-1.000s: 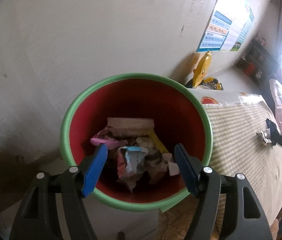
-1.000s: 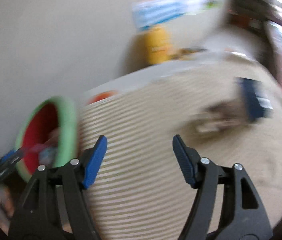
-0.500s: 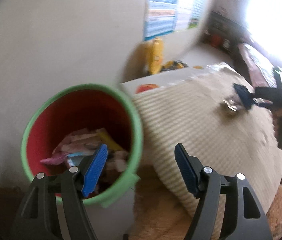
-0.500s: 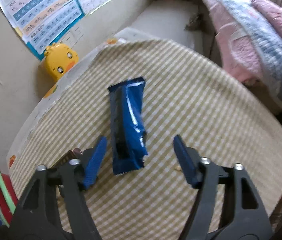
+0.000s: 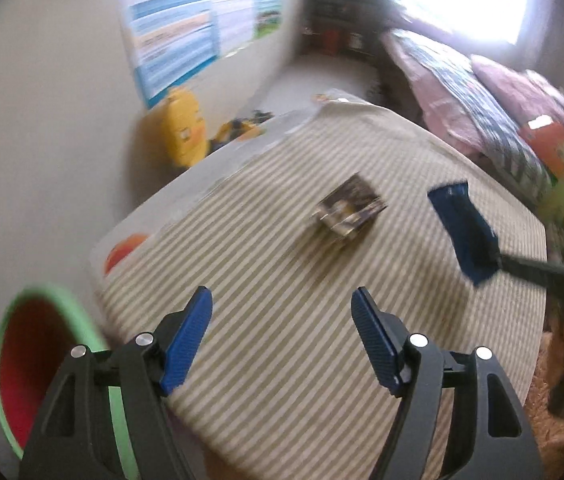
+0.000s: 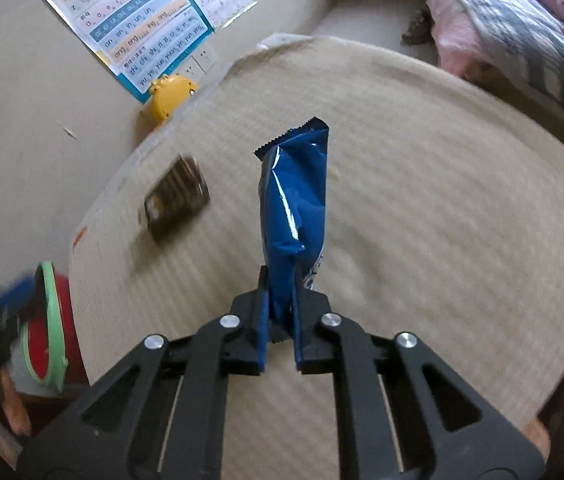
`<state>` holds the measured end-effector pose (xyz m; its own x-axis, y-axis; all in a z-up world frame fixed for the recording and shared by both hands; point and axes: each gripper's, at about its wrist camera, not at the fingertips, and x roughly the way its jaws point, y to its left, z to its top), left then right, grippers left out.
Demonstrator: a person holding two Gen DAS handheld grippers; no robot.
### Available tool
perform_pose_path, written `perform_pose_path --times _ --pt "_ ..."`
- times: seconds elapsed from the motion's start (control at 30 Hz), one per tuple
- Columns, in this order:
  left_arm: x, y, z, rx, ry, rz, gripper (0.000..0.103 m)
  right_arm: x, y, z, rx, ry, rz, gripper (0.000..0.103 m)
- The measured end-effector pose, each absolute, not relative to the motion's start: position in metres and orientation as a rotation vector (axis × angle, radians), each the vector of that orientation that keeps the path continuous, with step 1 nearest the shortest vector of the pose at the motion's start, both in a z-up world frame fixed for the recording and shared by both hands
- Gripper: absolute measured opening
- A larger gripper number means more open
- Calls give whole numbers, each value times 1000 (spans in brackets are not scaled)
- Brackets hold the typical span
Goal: Collect trash
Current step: 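Grasp the blue snack wrapper with the right gripper while the left grasps the brown cigarette box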
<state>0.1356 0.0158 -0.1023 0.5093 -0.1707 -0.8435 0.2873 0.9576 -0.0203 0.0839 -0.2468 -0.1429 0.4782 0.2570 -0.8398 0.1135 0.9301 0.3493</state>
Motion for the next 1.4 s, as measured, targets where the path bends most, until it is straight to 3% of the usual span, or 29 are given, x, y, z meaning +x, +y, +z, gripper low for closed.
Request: perform_pose_path --times 0.17,0.83,0.9,0.97,1.0,1.03,1.17,1.4 --pt "166 -31 -102 263 998 -394 74 71 -256 -151 425 1090 80 10" --pt "244 -109 -169 520 1149 -506 74 29 -259 -138 541 1101 180 12" --pt "249 -110 -176 504 1185 -485 66 25 -258 -139 545 1112 175 21" --pt "248 -109 -174 495 1164 -451 56 22 -260 -138 554 1106 157 45" --pt "247 -109 -173 485 1163 -441 54 22 -261 -136 552 1102 150 48" --pt "244 -105 -169 461 1150 -429 49 22 -262 -134 544 1096 143 51" --pt "224 -81 -146 328 1103 -402 48 24 -258 -125 483 1072 117 62" --pt "151 -31 -93 121 1008 -328 48 48 -239 -139 388 1126 86 64"
